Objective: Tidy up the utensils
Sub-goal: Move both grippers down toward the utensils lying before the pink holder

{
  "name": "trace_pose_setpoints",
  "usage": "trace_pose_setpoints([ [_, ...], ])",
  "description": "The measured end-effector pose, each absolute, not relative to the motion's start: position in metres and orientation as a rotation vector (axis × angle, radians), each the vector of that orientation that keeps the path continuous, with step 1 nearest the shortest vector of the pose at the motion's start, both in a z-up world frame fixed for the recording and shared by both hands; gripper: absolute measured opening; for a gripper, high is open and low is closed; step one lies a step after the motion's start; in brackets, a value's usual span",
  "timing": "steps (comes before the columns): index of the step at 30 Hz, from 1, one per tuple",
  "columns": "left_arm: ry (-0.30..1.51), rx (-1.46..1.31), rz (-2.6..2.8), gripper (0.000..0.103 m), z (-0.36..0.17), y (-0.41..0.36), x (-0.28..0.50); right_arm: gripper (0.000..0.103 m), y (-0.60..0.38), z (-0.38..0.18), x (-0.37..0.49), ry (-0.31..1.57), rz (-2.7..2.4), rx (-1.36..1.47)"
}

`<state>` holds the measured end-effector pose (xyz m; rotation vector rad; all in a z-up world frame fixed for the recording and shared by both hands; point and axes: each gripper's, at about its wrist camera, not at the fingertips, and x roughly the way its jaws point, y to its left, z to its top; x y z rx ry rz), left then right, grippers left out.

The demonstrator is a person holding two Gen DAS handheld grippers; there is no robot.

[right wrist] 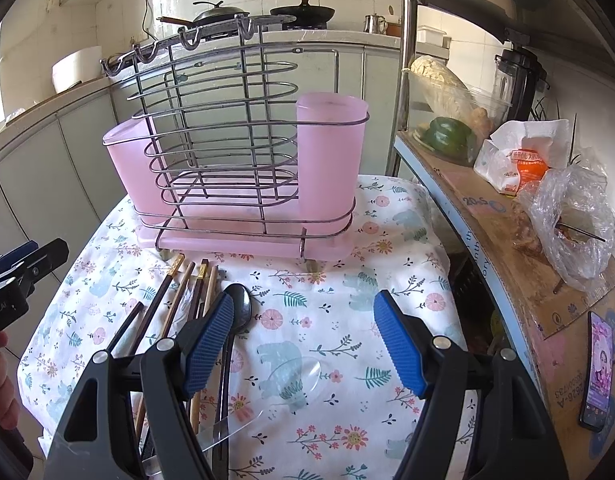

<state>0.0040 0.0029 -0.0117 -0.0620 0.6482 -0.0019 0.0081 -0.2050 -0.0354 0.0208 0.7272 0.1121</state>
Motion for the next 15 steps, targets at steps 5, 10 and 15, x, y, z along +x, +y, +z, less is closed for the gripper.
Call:
trace_pose_setpoints([
  [5, 0.668, -0.048, -0.008, 0.075, -0.013, 0.005, 0.004, 0.071, -0.205, -0.038, 0.010, 0.752, 0.119, 0.018],
  [10, 0.690, -0.031, -0.016, 0.075, -0.016, 0.006, 0.003, 0.071, -0.207, -0.044, 0.010, 0.783, 0.121, 0.012],
  [15, 0.720, -0.012, -0.041, 0.075, -0.017, 0.008, 0.003, 0.071, -0.213, -0.049, 0.008, 0.814, 0.127, 0.010],
])
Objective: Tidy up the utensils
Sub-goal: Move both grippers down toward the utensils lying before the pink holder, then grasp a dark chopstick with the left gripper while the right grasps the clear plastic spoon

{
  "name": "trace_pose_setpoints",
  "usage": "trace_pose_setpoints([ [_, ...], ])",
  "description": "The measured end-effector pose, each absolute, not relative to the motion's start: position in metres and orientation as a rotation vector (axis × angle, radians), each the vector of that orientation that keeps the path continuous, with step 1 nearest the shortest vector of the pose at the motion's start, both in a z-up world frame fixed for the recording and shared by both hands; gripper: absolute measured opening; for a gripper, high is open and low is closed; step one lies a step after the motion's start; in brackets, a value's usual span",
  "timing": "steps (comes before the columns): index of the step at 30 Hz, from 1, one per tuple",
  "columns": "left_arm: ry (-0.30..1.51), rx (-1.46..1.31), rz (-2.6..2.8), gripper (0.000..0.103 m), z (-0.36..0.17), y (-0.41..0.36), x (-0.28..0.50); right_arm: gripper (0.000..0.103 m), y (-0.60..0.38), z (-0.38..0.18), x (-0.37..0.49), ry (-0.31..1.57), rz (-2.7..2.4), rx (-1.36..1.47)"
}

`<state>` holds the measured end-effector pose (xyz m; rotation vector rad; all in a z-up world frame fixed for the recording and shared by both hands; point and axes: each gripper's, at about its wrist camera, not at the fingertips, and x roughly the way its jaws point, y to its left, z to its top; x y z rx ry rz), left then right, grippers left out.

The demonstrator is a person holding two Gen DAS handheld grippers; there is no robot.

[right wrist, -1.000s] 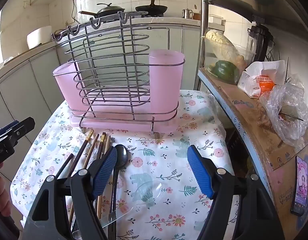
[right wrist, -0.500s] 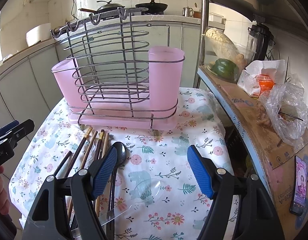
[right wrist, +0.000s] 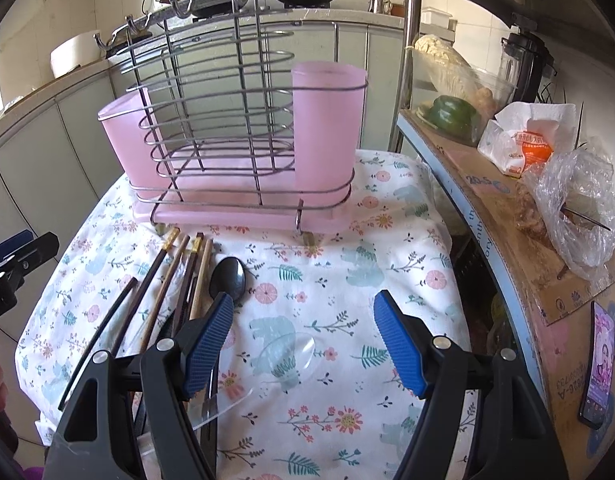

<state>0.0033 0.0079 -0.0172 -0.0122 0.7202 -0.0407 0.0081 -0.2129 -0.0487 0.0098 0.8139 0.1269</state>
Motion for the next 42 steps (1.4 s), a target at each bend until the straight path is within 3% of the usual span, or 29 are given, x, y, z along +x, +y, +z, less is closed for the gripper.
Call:
trace_pose_setpoints([
  [11, 0.869, -0.006, -0.136, 0.075, -0.031, 0.012, 0.004, 0.071, -0.222, -0.059, 0.008, 0.963, 0.230, 0.083],
  [14, 0.902, 0.022, -0.156, 0.075, -0.038, 0.009, 0.003, 0.066, -0.222, -0.064, 0.009, 1.014, 0.262, 0.104],
  [25, 1.043, 0.042, -0.170, 0.053, -0.063, 0.000, 0.013, 0.064, -0.226, -0.081, 0.011, 1.140, 0.329, 0.177],
  [42, 1.136, 0.020, -0.188, 0.052, -0.080, -0.001, 0.031, 0.058, -0.238, -0.097, 0.024, 1.265, 0.383, 0.335],
])
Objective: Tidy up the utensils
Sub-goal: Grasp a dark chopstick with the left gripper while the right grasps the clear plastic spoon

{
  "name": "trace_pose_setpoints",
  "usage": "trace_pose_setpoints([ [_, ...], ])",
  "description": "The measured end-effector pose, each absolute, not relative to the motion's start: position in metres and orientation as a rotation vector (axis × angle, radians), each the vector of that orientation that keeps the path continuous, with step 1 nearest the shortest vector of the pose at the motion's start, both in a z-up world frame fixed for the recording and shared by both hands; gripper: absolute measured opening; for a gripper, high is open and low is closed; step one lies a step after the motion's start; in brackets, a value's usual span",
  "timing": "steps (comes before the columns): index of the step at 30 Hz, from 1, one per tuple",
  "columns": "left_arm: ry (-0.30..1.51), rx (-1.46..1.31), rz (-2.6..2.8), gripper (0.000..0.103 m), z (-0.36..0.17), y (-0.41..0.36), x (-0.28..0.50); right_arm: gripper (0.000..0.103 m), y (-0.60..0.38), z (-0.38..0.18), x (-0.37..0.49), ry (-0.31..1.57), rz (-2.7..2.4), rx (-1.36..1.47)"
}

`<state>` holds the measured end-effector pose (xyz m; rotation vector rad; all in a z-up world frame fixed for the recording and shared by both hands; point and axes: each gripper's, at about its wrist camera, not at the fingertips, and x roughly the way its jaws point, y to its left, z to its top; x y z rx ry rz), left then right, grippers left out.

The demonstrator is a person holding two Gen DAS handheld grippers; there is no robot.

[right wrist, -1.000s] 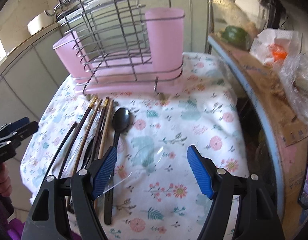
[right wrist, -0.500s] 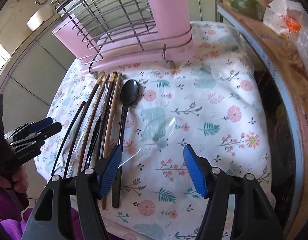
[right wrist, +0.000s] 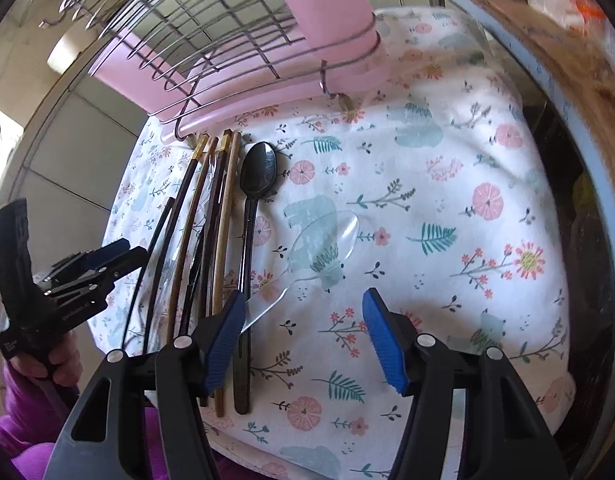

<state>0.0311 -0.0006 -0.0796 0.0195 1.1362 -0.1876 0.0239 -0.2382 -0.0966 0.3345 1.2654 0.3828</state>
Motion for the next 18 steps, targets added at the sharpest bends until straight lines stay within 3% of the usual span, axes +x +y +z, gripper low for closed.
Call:
trace_pose_setpoints([
  [4, 1.168, -0.001, -0.223, 0.051, -0.081, 0.003, 0.039, 0.053, -0.246, -0.103, 0.030, 1.315, 0.410, 0.444],
  [9, 1.228, -0.016, -0.264, 0.038, -0.086, 0.002, 0.052, 0.049, -0.250, -0.106, 0.035, 1.348, 0.431, 0.518],
  [16, 1.276, 0.003, -0.278, 0.036, -0.096, -0.009, 0.074, 0.048, -0.268, -0.113, 0.041, 1.390, 0.434, 0.693],
  [18, 1.285, 0.019, -0.269, 0.028, -0.099, -0.012, 0.078, 0.048, -0.270, -0.116, 0.042, 1.399, 0.432, 0.722],
])
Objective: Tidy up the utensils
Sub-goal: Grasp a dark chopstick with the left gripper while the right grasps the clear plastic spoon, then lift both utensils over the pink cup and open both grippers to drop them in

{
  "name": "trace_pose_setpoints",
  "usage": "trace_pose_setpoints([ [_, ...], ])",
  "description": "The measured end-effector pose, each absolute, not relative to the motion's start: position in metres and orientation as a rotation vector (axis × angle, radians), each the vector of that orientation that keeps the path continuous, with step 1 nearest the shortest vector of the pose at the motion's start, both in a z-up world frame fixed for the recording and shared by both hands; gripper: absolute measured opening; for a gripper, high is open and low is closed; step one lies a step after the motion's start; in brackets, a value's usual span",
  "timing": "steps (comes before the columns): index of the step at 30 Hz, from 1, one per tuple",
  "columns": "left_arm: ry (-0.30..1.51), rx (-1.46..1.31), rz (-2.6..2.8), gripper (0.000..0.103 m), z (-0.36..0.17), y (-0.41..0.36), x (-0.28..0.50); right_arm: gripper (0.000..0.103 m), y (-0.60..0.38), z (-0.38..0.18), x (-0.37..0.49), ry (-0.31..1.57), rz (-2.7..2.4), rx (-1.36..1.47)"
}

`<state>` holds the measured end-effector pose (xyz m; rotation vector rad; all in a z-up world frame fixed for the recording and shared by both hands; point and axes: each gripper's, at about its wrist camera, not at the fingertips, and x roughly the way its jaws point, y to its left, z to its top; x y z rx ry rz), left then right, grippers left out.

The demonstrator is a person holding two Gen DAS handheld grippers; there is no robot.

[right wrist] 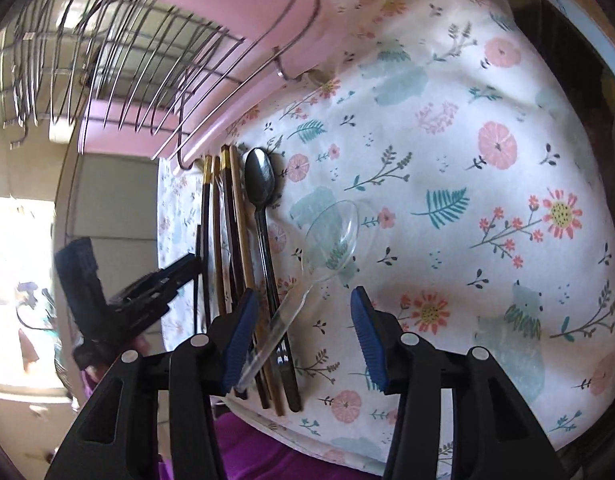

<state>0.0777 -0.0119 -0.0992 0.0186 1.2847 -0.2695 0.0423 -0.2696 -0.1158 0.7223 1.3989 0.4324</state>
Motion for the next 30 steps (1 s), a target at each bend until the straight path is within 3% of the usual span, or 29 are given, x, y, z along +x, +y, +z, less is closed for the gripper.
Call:
trace_pose_setpoints([
  [4, 1.287, 0.013, -0.252, 0.006, -0.101, -0.013, 0.080, 0.048, -0.265, -0.122, 0.047, 1.412, 0.433, 0.745],
  [11, 1.272, -0.040, -0.261, 0.005, -0.100, -0.002, 0.075, 0.044, -0.246, -0.139, 0.057, 1.455, 0.450, 0.780],
  [13, 1.262, -0.051, -0.262, 0.005, -0.098, 0.005, 0.073, 0.034, -0.244, -0.144, 0.060, 1.457, 0.433, 0.800],
  [15, 1.252, -0.061, -0.262, 0.005, -0.096, 0.008, 0.069, 0.012, -0.247, -0.149, 0.061, 1.455, 0.422, 0.833],
  [18, 1.228, -0.085, -0.265, 0.005, -0.089, 0.014, 0.066, 0.006, -0.248, -0.151, 0.060, 1.430, 0.436, 0.862],
  [26, 1.105, -0.181, -0.262, 0.005, -0.057, 0.044, 0.051, 0.003, -0.248, -0.117, 0.056, 1.267, 0.506, 0.745],
  [30, 0.993, -0.225, -0.263, 0.005, -0.028, 0.053, 0.045, 0.003, -0.248, -0.076, 0.057, 1.093, 0.538, 0.668],
])
